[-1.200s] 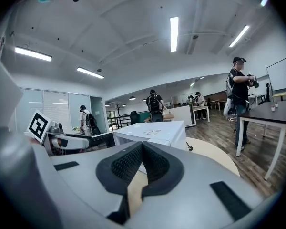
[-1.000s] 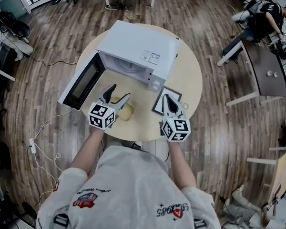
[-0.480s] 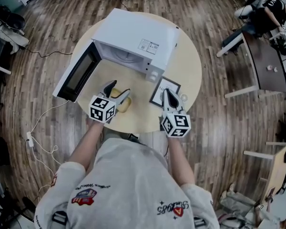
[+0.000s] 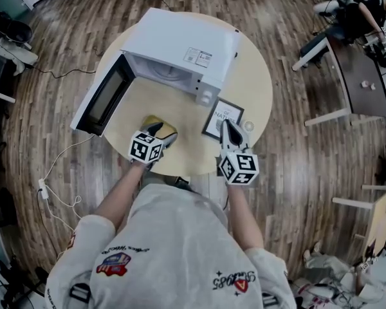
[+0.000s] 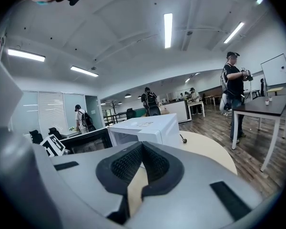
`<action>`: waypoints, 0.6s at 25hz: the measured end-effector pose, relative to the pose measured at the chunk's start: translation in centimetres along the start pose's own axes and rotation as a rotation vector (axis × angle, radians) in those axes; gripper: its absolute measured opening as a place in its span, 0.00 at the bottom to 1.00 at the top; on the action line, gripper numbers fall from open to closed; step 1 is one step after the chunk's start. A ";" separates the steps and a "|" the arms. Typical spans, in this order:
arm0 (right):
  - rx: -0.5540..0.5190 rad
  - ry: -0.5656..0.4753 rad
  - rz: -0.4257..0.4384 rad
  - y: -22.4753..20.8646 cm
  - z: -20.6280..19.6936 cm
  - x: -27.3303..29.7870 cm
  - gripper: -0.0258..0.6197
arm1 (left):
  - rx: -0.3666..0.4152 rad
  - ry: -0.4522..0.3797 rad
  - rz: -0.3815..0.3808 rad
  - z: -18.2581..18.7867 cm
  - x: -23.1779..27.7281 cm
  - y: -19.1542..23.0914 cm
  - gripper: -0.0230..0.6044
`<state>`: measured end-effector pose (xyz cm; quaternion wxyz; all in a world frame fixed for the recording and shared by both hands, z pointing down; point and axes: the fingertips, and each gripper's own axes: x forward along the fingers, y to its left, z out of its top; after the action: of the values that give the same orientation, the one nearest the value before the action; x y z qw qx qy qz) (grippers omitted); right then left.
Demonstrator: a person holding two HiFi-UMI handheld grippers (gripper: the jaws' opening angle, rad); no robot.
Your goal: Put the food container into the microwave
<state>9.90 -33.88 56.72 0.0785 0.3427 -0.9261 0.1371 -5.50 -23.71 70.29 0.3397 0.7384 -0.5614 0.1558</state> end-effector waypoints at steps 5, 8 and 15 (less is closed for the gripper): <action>0.000 0.001 -0.007 -0.2 0.2 -0.5 0.03 | 0.004 0.122 -0.013 -3.4 2.3 -0.7 0.49; 0.001 0.003 -0.014 -0.5 0.0 -0.7 0.03 | 0.011 0.188 -0.015 -5.3 3.7 -0.8 0.47; 0.003 0.006 -0.040 -1.4 -0.2 -1.6 0.03 | 0.083 0.336 0.004 -8.2 6.3 -0.9 0.40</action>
<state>12.06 -33.85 56.76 0.0834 0.3610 -0.9186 0.1377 -1.43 -22.58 79.77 0.3977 0.7142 -0.4913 0.3006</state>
